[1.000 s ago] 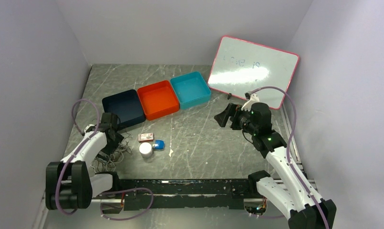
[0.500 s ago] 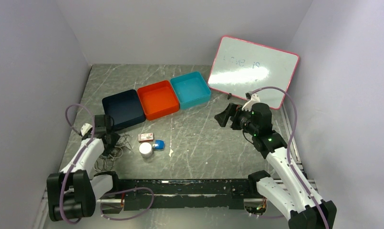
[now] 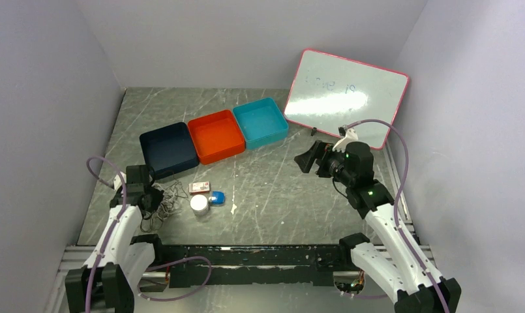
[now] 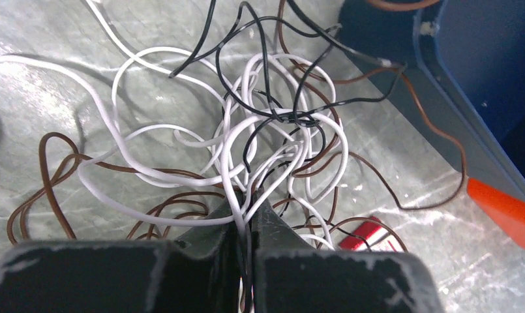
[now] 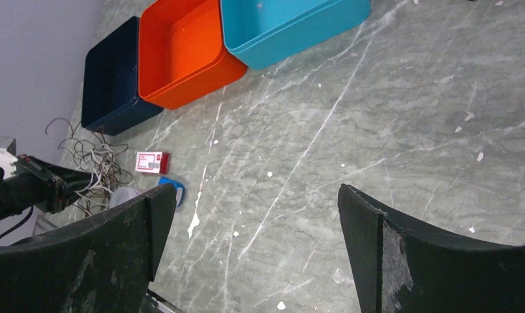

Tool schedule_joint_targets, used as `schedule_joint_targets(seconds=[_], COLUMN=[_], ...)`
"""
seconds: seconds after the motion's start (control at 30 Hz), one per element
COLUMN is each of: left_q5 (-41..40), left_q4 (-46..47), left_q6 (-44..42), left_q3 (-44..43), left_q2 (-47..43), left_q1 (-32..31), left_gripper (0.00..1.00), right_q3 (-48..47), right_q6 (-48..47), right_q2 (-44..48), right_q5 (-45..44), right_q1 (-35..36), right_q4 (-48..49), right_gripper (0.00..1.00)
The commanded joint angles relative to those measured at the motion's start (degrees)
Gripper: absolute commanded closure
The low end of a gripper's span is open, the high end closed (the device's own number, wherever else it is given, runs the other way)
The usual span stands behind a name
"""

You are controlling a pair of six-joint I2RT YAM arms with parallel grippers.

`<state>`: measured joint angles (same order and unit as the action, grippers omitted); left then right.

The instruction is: Untangle the cables

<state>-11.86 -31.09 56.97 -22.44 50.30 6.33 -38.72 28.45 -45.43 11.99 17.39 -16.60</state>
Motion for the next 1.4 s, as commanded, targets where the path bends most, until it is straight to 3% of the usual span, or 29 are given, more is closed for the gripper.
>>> schedule_joint_targets(seconds=[0.0, 0.17, 0.33, 0.5, 0.7, 0.9, 1.03, 1.37], left_q5=[6.1, 9.6, 1.4, -1.5, -3.1, -11.8, -12.9, -6.2], left_q4=[-2.5, -4.5, -13.2, -15.6, -13.8, -12.7, -9.2, 1.3], left_q6=[-0.1, 0.1, 4.0, 3.9, 3.0, 6.4, 5.9, -0.7], left_q3=[-2.2, -5.6, -13.6, -22.2, -31.8, -42.8, -49.9, -58.4], left_q2=[-4.0, -6.9, -6.8, -5.8, 1.9, 14.6, 24.1, 40.0], left_q1=[0.0, -3.9, -14.6, -20.0, -29.8, -50.0, -59.5, -67.5], left_gripper=[0.93, 0.93, 0.93, 0.93, 0.93, 0.93, 0.93, 0.93], right_q3=[0.5, 0.7, 1.1, 1.0, 0.5, -1.9, -2.7, -4.5], right_q6=[0.3, 0.7, 0.5, 0.5, 1.4, 1.8, 2.9, 3.3], right_q2=[1.5, 2.0, 2.0, 2.4, 8.5, 12.9, 16.3, 22.8], right_q5=[-1.7, -2.0, -3.0, -3.9, -12.6, -21.4, -27.2, -36.6], right_q1=[0.4, 0.4, 0.4, 0.4, 0.4, 0.4, 0.4, 0.4], right_q4=[-0.1, 0.2, 0.3, 0.0, -2.6, -7.0, -9.7, -14.3], right_gripper=[0.02, 0.02, 0.02, 0.02, 0.03, 0.03, 0.03, 0.03])
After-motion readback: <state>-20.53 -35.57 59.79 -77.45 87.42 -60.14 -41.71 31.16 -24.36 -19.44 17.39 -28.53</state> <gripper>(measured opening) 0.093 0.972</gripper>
